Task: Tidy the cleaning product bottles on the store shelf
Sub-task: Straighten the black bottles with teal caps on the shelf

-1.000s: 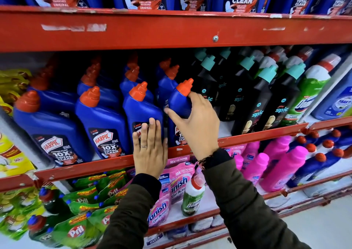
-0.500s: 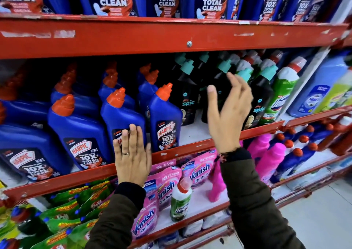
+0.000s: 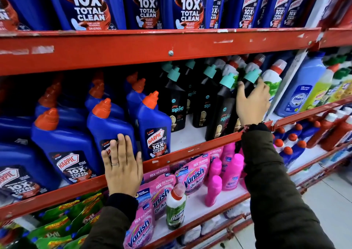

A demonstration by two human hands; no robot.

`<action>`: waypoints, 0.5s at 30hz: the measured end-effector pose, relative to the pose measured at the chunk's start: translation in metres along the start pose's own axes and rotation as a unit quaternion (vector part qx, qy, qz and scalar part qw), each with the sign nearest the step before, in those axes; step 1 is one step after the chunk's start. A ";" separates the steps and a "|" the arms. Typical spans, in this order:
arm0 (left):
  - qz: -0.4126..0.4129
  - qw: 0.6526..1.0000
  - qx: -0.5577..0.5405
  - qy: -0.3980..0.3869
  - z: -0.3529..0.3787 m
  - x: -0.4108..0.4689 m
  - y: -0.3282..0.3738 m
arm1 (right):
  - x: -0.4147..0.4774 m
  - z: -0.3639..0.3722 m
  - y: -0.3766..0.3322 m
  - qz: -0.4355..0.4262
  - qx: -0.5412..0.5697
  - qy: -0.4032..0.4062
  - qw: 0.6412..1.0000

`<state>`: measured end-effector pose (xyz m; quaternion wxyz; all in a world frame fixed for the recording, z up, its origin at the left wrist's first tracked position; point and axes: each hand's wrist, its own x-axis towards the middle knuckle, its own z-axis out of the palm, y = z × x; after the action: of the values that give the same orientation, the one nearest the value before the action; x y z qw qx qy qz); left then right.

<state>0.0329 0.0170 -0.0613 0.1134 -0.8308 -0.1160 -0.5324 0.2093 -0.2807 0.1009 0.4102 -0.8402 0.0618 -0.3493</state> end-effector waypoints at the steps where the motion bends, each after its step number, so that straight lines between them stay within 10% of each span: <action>1: -0.001 1.000 -0.002 0.001 0.000 0.000 0.000 | 0.003 0.000 0.003 -0.005 -0.006 -0.010 1.000; 15: 0.001 1.000 -0.003 -0.004 0.001 0.001 0.000 | -0.025 -0.071 -0.018 -0.055 0.029 0.078 0.995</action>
<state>0.0335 0.0176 -0.0610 0.1107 -0.8332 -0.1143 -0.5297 0.1421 -0.3050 0.1303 0.4087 -0.8000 0.0374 -0.4377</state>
